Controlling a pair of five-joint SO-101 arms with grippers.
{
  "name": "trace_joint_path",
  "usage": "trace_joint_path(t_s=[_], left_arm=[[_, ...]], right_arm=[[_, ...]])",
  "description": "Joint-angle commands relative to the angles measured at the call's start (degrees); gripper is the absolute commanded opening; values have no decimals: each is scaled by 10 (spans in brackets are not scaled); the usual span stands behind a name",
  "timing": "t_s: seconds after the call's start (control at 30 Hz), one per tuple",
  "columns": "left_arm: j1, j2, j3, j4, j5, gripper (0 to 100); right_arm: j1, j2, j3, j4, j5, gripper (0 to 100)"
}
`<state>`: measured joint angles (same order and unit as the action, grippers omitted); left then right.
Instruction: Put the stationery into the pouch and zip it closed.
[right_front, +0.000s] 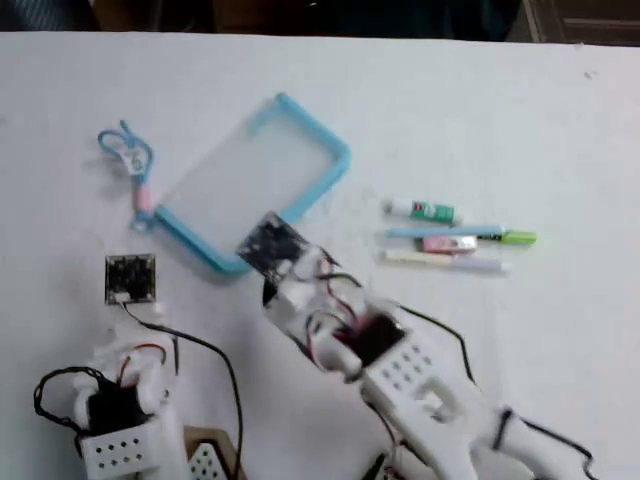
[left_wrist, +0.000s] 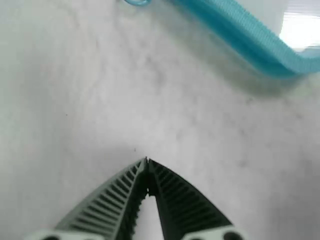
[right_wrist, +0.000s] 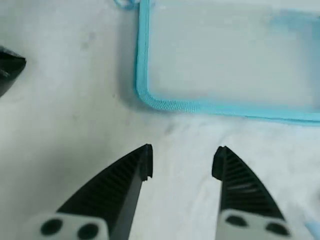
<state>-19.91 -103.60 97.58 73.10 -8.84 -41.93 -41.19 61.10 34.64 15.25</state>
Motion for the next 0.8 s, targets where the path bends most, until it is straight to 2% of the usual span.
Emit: trace_joint_path(t_s=[0.0,0.27,0.77], left_arm=[[-6,-4,-5,4,1,25],[-6,-4,-5,4,1,25],[-6,-4,-5,4,1,25]], right_arm=[[-2,66,-52,-9,27,208],[-3,141,-65,7,75,208],[-3,160,-68,5,78,205]])
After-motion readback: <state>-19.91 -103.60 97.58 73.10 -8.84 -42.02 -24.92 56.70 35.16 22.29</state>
